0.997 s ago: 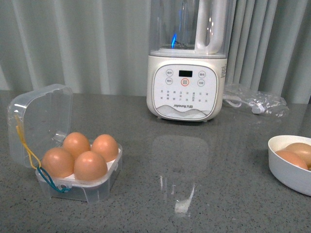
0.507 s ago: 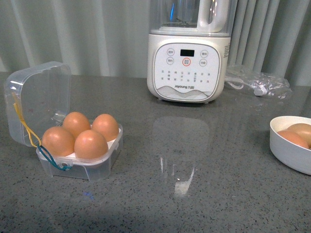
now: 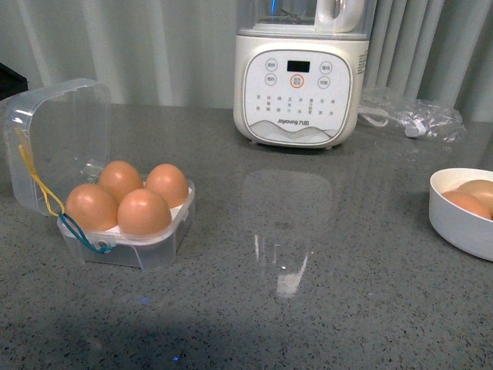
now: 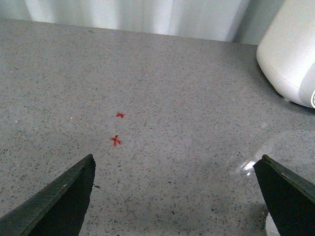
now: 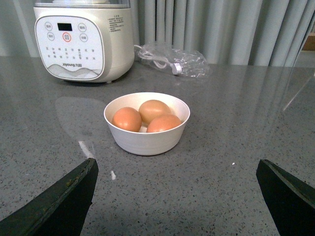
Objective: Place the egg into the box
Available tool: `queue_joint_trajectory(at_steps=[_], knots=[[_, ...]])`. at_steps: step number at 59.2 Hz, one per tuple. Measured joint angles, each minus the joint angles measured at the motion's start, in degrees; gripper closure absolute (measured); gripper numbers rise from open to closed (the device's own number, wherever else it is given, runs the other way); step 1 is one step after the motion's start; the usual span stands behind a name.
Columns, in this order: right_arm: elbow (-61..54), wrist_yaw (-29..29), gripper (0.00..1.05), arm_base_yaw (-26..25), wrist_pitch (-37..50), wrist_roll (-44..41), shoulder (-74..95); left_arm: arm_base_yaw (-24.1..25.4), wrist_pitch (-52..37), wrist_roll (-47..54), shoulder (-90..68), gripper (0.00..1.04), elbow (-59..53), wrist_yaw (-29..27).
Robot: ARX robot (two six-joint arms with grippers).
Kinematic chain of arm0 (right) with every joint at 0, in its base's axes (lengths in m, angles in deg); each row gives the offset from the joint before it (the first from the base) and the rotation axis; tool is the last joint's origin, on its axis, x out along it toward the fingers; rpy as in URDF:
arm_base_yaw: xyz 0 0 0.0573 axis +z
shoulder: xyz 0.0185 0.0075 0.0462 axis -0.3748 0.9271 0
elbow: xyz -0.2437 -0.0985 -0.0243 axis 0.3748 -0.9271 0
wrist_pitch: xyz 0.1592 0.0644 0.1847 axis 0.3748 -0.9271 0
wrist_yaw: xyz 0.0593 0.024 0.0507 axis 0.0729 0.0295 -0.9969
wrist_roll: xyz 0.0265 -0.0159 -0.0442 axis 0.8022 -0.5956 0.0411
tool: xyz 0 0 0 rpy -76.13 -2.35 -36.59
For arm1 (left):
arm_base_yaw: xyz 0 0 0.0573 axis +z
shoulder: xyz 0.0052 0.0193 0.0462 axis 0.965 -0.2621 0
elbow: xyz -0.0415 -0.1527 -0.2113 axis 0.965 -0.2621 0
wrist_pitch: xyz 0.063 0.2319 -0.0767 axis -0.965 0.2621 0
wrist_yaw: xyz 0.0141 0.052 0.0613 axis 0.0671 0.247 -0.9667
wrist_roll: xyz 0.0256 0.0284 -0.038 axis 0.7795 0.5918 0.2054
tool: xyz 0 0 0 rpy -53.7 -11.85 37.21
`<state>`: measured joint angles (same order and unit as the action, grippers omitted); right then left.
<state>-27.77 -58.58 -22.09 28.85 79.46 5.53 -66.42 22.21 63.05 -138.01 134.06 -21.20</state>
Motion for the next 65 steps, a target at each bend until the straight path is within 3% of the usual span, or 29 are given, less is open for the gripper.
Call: queue_joint_trajectory(at_steps=[26, 54, 65], knots=[[0.00, 0.00, 0.07, 0.00, 0.00, 0.00, 0.00, -9.05, 3.74, 0.92, 9.86, 0.07, -6.97, -2.32], [0.00, 0.00, 0.07, 0.00, 0.00, 0.00, 0.00, -26.43, 4.83, 3.69, 13.73, 0.07, -11.78, -9.40], [0.02, 0.00, 0.07, 0.00, 0.00, 0.00, 0.00, -26.60, 6.16, 3.96, 14.71, 0.07, -11.72, -9.97]])
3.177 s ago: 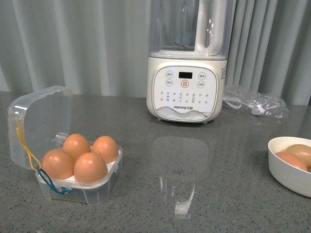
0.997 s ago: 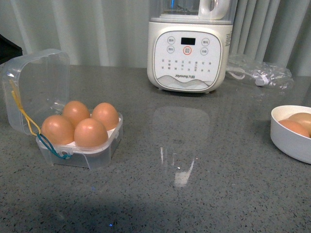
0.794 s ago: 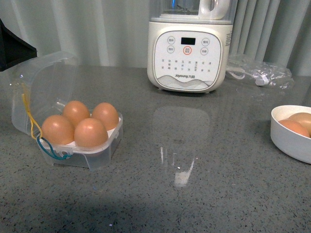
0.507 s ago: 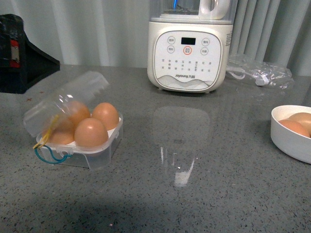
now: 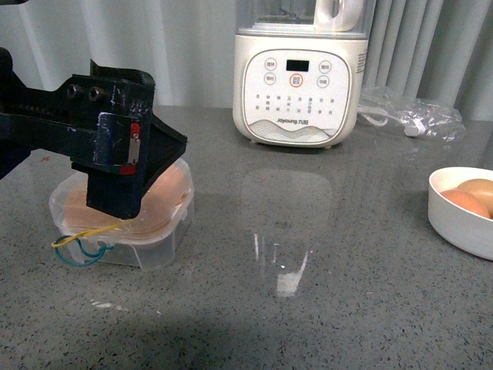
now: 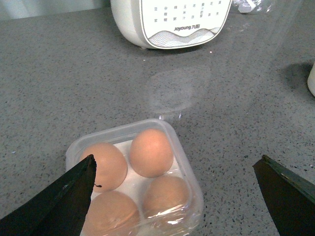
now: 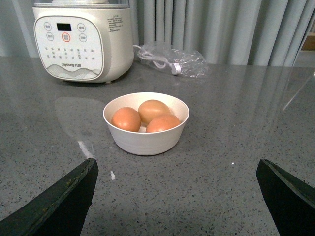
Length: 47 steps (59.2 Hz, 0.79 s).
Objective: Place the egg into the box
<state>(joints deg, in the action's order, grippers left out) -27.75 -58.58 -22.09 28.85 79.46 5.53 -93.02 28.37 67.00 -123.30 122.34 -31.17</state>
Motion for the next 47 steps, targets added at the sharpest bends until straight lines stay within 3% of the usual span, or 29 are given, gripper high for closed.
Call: queue_joint_trajectory(at_steps=[20, 32, 47], knots=[[-0.02, -0.02, 0.07, 0.02, 0.00, 0.00, 0.00, 6.78, 3.15, -2.34, 7.17, 0.07, 4.20, 0.52], [-0.02, 0.00, 0.07, 0.00, 0.00, 0.00, 0.00, 15.37, 7.80, -4.81, 15.30, 0.07, 5.22, 2.38], [-0.02, 0.00, 0.07, 0.00, 0.00, 0.00, 0.00, 28.22, 17.16, -4.57, 29.88, 0.07, 1.92, 11.08]])
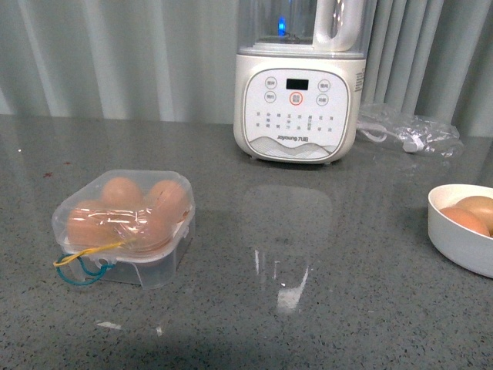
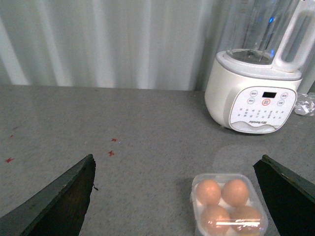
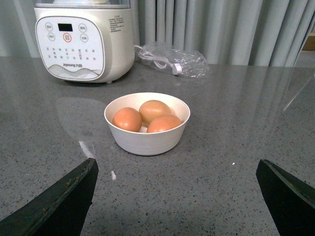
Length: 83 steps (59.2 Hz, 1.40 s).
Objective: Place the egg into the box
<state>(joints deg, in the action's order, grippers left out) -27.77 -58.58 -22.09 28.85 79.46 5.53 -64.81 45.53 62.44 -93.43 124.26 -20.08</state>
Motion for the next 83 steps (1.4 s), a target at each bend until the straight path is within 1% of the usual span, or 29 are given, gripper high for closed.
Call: queue_joint_trajectory(at_steps=[10, 16, 18, 21, 25, 26, 29, 30, 31, 36, 39, 40, 43, 48, 52, 55, 58, 62, 66, 83], knots=[[0.00, 0.00, 0.07, 0.00, 0.00, 0.00, 0.00, 11.19, 6.14, 0.76, 6.45, 0.07, -3.65, 9.29], [0.02, 0.00, 0.07, 0.00, 0.00, 0.00, 0.00, 14.95, 7.17, 1.05, 7.32, 0.07, -4.24, 11.98], [0.02, 0.00, 0.07, 0.00, 0.00, 0.00, 0.00, 15.04, 6.60, 1.03, 7.78, 0.09, -4.66, 11.39], [0.00, 0.00, 0.07, 0.00, 0.00, 0.00, 0.00, 12.85, 1.64, 0.59, 10.43, 0.22, -8.85, 5.49], [0.02, -0.02, 0.07, 0.00, 0.00, 0.00, 0.00, 9.07, -0.28, 0.44, 14.03, 0.39, -14.45, 1.53], [0.00, 0.00, 0.07, 0.00, 0.00, 0.00, 0.00, 7.93, -0.68, 0.39, 15.10, 0.44, -15.93, 0.55], [0.00, 0.00, 0.07, 0.00, 0.00, 0.00, 0.00, 5.84, -1.55, 0.37, 16.92, 0.55, -18.47, -1.40], [0.00, 0.00, 0.07, 0.00, 0.00, 0.00, 0.00, 4.87, -1.88, 0.35, 17.68, 0.60, -19.63, -2.27], [0.00, 0.00, 0.07, 0.00, 0.00, 0.00, 0.00, 4.57, -1.99, 0.35, 17.92, 0.62, -20.02, -2.60], [0.00, 0.00, 0.07, 0.00, 0.00, 0.00, 0.00, 2.10, -2.69, 0.35, 19.98, 0.78, -23.23, -5.01], [0.00, 0.00, 0.07, 0.00, 0.00, 0.00, 0.00, 1.20, -2.93, 0.35, 20.83, 0.85, -24.39, -5.88], [0.00, 0.00, 0.07, 0.00, 0.00, 0.00, 0.00, 0.57, -3.15, 0.35, 21.46, 0.91, -25.18, -6.51], [0.02, 0.00, 0.07, 0.00, 0.00, 0.00, 0.00, -0.63, -3.45, 0.35, 22.67, 1.01, -26.62, -7.65], [0.00, 0.00, 0.07, 0.00, 0.00, 0.00, 0.00, -2.21, -3.78, 0.15, 24.15, 1.01, -28.44, -9.29], [0.00, 0.00, 0.07, 0.00, 0.00, 0.00, 0.00, -6.64, -3.78, 0.15, 25.51, 1.01, -29.88, -15.32], [0.00, 0.00, 0.07, 0.02, 0.00, 0.00, 0.00, -8.66, -3.78, 0.15, 26.34, 1.01, -30.73, -16.44], [0.00, -0.07, 0.07, 0.00, 0.00, 0.00, 0.00, -9.55, -3.78, 0.17, 27.06, 1.01, -31.54, -16.17], [0.00, -0.02, 0.07, 0.00, 0.00, 0.00, 0.00, -10.03, -2.69, 0.15, 29.11, 1.01, -32.30, -16.35], [0.02, 0.00, 0.07, 0.00, 0.00, 0.00, 0.00, -10.01, 1.27, 0.15, 32.92, 1.01, -33.18, -16.59], [0.02, 0.00, 0.07, 0.00, 0.00, 0.02, 0.00, -10.01, 1.51, 0.15, 36.48, 1.01, -35.58, -16.59]])
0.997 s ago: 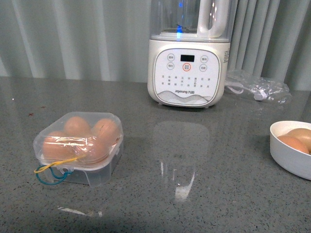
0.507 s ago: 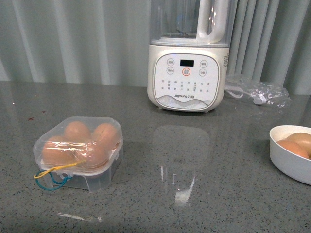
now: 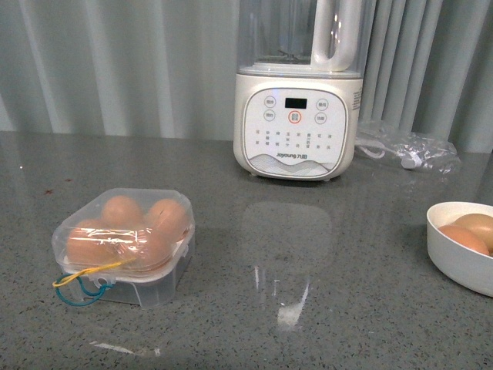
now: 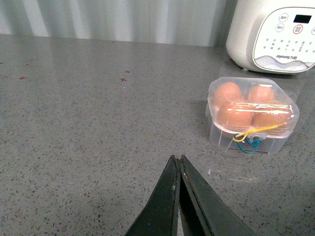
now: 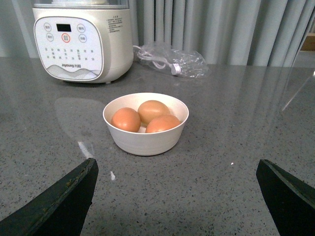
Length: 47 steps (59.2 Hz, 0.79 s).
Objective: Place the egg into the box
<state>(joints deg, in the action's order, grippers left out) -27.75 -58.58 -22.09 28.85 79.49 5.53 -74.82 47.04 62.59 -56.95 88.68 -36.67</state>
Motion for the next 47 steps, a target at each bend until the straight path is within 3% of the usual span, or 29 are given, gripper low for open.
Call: queue_joint_trajectory(at_steps=[44, 47], knots=[[0.00, 0.00, 0.07, 0.00, 0.00, -0.02, 0.00, 0.00, -0.61, 0.00, 3.56, 1.01, -2.38, -0.02], [-0.02, 0.00, 0.07, 0.00, 0.00, -0.02, 0.00, 0.00, -0.61, -0.02, 3.56, 0.94, -2.38, -0.02]])
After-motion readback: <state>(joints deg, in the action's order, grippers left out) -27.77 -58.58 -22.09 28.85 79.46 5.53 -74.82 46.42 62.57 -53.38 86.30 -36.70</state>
